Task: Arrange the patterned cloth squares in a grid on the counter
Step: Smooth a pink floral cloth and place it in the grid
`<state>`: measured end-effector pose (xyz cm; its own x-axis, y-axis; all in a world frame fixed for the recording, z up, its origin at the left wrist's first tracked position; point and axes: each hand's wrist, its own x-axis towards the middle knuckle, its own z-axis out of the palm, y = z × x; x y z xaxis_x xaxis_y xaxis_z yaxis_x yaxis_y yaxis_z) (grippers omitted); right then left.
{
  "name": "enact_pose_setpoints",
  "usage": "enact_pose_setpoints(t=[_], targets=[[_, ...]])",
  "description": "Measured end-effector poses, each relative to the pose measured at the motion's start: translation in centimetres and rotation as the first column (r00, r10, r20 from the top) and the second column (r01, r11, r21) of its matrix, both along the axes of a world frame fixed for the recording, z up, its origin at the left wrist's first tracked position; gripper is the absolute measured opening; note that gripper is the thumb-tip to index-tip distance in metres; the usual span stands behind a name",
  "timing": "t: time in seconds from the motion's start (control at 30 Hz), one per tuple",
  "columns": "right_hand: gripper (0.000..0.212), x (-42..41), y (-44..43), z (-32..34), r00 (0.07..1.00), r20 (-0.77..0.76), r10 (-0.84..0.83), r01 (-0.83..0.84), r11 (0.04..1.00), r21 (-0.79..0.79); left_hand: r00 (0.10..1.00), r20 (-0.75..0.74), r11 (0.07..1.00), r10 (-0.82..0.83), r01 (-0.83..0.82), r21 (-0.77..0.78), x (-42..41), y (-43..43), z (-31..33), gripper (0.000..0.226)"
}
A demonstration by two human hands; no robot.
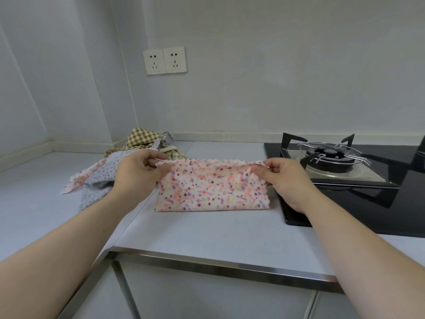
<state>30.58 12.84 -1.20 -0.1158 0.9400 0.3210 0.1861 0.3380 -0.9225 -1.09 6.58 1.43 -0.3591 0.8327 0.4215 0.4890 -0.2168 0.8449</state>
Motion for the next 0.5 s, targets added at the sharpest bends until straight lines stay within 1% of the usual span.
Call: enact_pose_setpoints(t=[0.07,0.17,0.23,0.3,0.43,0.5], targets=[[0.021,-0.1,-0.2,0.2,1.0,0.017,-0.017,0.017,1.0,0.018,1.0,0.001,1.0,0.006,-0.006,-0.004,0.0,0.1,0.2,0.016],[0.025,-0.3,-0.3,0.3,0.999,0.029,-0.043,0.041,0.998,0.042,0.997,-0.068,0.999,0.038,-0.037,0.006,0.1,-0.1,0.3,0.015],[0.025,-0.3,-0.3,0.4,0.998,0.023,-0.057,0.055,0.996,0.069,0.991,-0.119,0.998,0.059,-0.059,0.007,0.3,-0.2,0.4,0.014],[0.02,-0.2,-0.4,0.4,0.997,0.006,-0.071,0.07,0.993,0.099,0.987,-0.141,0.997,0.073,-0.072,0.009,0.4,-0.3,0.6,0.012],[0.004,-0.1,-0.5,1.0,0.996,-0.043,-0.082,0.088,0.984,0.154,0.995,-0.087,0.998,0.057,-0.055,0.015,0.8,-0.4,1.3,0.008],[0.005,0.0,-0.7,1.5,0.994,-0.083,-0.073,0.085,0.984,0.156,0.999,-0.037,1.0,0.014,-0.014,0.009,1.0,-0.5,1.8,0.007]])
